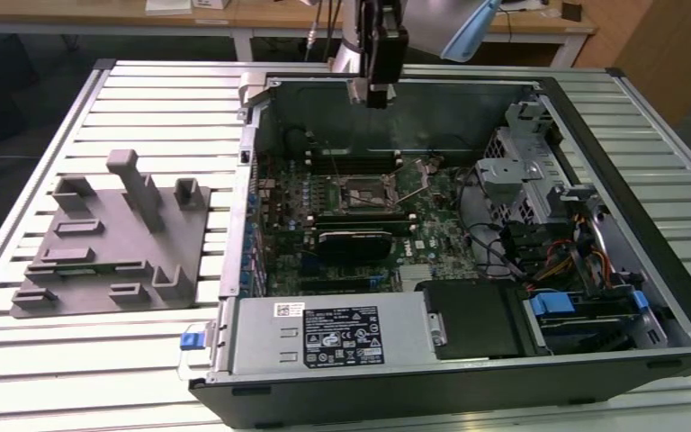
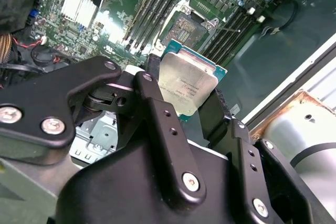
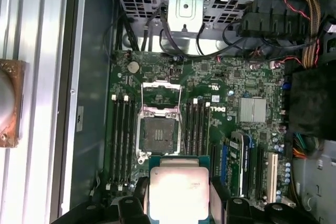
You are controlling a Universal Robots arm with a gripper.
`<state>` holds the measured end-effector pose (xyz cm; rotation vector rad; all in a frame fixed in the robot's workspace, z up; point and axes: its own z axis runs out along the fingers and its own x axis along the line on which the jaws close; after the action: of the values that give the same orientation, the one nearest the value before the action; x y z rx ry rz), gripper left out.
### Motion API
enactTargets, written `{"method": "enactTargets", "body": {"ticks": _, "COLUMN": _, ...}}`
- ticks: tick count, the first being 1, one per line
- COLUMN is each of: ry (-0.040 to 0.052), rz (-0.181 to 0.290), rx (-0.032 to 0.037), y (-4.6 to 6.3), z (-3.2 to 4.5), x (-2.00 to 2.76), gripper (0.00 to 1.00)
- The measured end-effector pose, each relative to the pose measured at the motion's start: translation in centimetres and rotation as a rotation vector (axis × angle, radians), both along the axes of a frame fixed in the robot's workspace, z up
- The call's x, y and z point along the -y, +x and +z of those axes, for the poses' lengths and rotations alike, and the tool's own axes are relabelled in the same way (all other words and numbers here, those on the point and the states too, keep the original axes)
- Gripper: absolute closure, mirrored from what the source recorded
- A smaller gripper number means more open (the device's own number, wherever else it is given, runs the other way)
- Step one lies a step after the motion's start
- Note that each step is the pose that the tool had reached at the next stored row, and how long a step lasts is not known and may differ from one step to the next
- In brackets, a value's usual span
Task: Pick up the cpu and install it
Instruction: 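Place the cpu into insertion slot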
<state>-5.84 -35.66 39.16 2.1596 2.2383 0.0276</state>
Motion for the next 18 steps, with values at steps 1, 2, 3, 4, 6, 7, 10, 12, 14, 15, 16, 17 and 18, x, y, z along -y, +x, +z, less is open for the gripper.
{"method": "enactTargets", "body": {"ticks": 1, "ry": 0.0000, "rz": -0.005, "rx": 0.0000, "y": 0.00, "z": -0.01, "x": -0.02, "gripper": 0.46}}
{"method": "enactTargets", "body": {"ticks": 2, "ry": 0.0000, "rz": -0.009, "rx": 0.0000, "y": 0.00, "z": -0.03, "x": -0.03, "gripper": 0.46}}
{"method": "enactTargets", "body": {"ticks": 3, "ry": 0.0000, "rz": -0.014, "rx": 0.0000, "y": 0.00, "z": -0.04, "x": -0.04, "gripper": 0.46}}
{"method": "enactTargets", "body": {"ticks": 4, "ry": -0.0001, "rz": -0.018, "rx": 0.0000, "y": 0.00, "z": -0.06, "x": -0.07, "gripper": 0.46}}
{"method": "enactTargets", "body": {"ticks": 6, "ry": -0.0001, "rz": -0.027, "rx": 0.0000, "y": 0.00, "z": -0.10, "x": -0.10, "gripper": 0.46}}
{"method": "enactTargets", "body": {"ticks": 7, "ry": 0.0000, "rz": -0.031, "rx": 0.0000, "y": 0.00, "z": -0.12, "x": -0.12, "gripper": 0.46}}
{"method": "enactTargets", "body": {"ticks": 10, "ry": -0.0001, "rz": -0.044, "rx": 0.0000, "y": 0.00, "z": -0.19, "x": -0.20, "gripper": 0.46}}
{"method": "enactTargets", "body": {"ticks": 12, "ry": 0.0000, "rz": -0.050, "rx": 0.0000, "y": 0.00, "z": -0.23, "x": -0.26, "gripper": 0.46}}
{"method": "enactTargets", "body": {"ticks": 14, "ry": 0.0000, "rz": -0.052, "rx": 0.0000, "y": 0.00, "z": -0.29, "x": -0.29, "gripper": 0.46}}
{"method": "enactTargets", "body": {"ticks": 15, "ry": -0.0001, "rz": -0.053, "rx": -0.0001, "y": 0.00, "z": -0.33, "x": -0.32, "gripper": 0.46}}
{"method": "enactTargets", "body": {"ticks": 16, "ry": -0.0001, "rz": -0.053, "rx": -0.0001, "y": 0.00, "z": -0.39, "x": -0.36, "gripper": 0.46}}
{"method": "enactTargets", "body": {"ticks": 17, "ry": -0.0001, "rz": -0.054, "rx": 0.0000, "y": 0.00, "z": -0.45, "x": -0.41, "gripper": 0.46}}
{"method": "enactTargets", "body": {"ticks": 18, "ry": -0.0002, "rz": -0.054, "rx": -0.0001, "y": 0.00, "z": -0.52, "x": -0.48, "gripper": 0.46}}
